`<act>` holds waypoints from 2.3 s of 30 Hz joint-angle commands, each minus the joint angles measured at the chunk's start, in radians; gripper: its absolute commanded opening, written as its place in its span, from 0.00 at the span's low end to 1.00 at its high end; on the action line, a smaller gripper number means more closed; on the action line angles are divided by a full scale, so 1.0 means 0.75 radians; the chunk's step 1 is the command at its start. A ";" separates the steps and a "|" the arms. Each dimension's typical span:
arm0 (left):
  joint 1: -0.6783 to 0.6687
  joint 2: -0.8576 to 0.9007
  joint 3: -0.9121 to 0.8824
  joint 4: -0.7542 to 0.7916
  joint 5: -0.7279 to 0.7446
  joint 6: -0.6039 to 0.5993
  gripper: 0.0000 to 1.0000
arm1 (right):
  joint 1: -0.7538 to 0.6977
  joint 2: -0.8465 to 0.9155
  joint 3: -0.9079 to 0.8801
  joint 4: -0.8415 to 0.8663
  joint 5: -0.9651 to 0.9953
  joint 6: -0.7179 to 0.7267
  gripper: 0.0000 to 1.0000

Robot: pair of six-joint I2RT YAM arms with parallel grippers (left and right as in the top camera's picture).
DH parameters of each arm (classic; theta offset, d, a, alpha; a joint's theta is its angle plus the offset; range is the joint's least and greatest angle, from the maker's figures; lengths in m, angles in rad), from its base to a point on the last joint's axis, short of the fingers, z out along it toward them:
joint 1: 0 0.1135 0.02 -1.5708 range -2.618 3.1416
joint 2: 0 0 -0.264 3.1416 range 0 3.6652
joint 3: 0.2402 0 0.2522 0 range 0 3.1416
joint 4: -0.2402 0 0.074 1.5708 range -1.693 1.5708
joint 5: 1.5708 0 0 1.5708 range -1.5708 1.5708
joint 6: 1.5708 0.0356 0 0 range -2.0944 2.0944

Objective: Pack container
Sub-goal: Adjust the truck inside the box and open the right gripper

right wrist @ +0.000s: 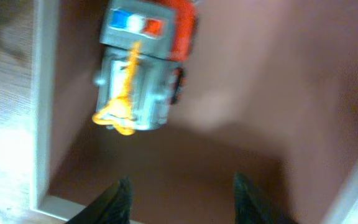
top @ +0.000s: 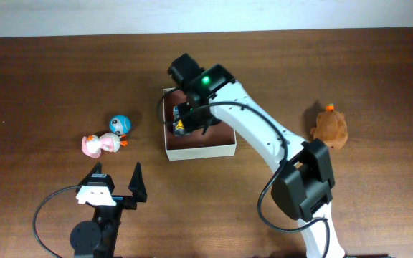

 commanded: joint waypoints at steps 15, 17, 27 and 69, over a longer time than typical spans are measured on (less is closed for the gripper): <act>-0.005 -0.008 -0.009 0.003 -0.006 0.021 1.00 | 0.015 0.043 -0.292 0.270 -0.027 0.074 0.39; -0.005 -0.008 -0.009 0.003 -0.006 0.021 1.00 | 0.015 0.048 -0.318 0.325 -0.027 0.074 0.40; -0.005 -0.008 -0.009 0.003 -0.006 0.021 1.00 | 0.014 0.050 -0.386 0.529 0.035 0.060 0.40; -0.005 -0.008 -0.009 0.003 -0.006 0.021 0.99 | -0.089 0.047 -0.385 0.728 -0.019 -0.068 0.43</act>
